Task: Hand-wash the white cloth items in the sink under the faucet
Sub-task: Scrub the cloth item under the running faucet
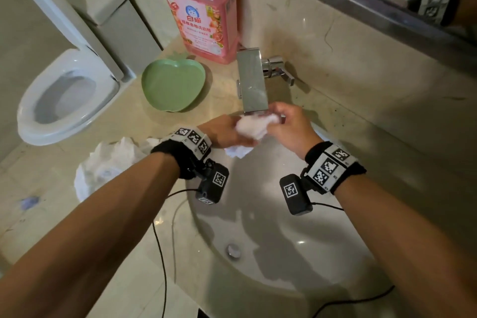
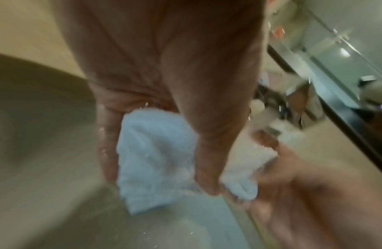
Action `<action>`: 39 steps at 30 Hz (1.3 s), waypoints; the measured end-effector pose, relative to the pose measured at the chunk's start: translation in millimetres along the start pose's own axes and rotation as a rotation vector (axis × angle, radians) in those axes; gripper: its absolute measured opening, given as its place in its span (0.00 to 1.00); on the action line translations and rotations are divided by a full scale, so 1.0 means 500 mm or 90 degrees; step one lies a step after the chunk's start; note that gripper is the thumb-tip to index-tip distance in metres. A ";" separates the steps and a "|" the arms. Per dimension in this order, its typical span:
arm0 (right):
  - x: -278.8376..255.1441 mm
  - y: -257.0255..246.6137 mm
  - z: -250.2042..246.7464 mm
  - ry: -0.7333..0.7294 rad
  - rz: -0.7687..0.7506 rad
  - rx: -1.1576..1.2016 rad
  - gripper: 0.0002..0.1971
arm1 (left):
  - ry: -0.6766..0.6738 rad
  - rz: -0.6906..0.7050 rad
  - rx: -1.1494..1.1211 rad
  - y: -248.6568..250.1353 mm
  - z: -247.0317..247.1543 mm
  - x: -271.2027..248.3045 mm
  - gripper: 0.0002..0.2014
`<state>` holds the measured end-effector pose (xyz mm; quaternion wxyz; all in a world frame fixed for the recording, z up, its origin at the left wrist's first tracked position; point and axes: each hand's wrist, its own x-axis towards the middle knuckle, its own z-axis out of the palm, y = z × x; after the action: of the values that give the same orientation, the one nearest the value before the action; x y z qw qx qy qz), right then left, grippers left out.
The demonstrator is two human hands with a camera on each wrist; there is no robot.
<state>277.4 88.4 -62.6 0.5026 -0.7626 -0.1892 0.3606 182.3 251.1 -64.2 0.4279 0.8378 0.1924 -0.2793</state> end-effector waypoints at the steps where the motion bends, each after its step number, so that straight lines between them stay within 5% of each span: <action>1: -0.001 0.000 -0.010 0.001 0.008 0.041 0.17 | 0.060 0.013 0.056 0.002 0.007 0.007 0.33; 3: -0.001 0.004 -0.031 0.007 0.051 0.112 0.16 | 0.152 0.007 0.096 0.006 0.016 0.018 0.31; 7: 0.011 0.038 -0.043 -0.035 0.164 0.098 0.33 | 0.254 0.053 0.073 0.010 0.021 0.017 0.35; 10: 0.013 0.043 -0.019 -0.125 0.212 0.090 0.24 | 0.311 0.134 0.151 0.006 0.009 -0.002 0.37; 17: 0.034 0.005 0.053 -0.085 0.041 0.017 0.24 | 0.042 -0.057 0.046 -0.043 -0.030 -0.040 0.41; 20: 0.032 -0.011 0.064 -0.089 -0.025 -0.029 0.17 | 0.051 -0.051 0.044 -0.037 -0.020 -0.034 0.39; 25: 0.024 0.003 0.019 -0.090 0.129 0.183 0.24 | 0.097 0.005 0.001 -0.021 -0.004 -0.020 0.26; 30: 0.021 0.018 0.000 -0.135 0.174 0.098 0.20 | 0.197 0.154 0.114 0.011 0.013 -0.005 0.34; 34: 0.011 0.018 -0.006 -0.022 0.061 -0.056 0.20 | 0.072 0.041 -0.005 0.004 0.012 0.012 0.39; 36: 0.004 0.015 -0.012 0.042 0.022 -0.088 0.23 | 0.025 0.022 -0.064 -0.003 0.004 0.028 0.27; 39: -0.001 0.004 -0.029 0.133 0.015 -0.056 0.38 | 0.070 0.078 -0.153 0.011 -0.008 0.030 0.24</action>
<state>287.6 77.8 -60.9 0.4814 -0.8196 -0.1423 0.2762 197.9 252.7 -68.3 0.5299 0.8049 0.1962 -0.1812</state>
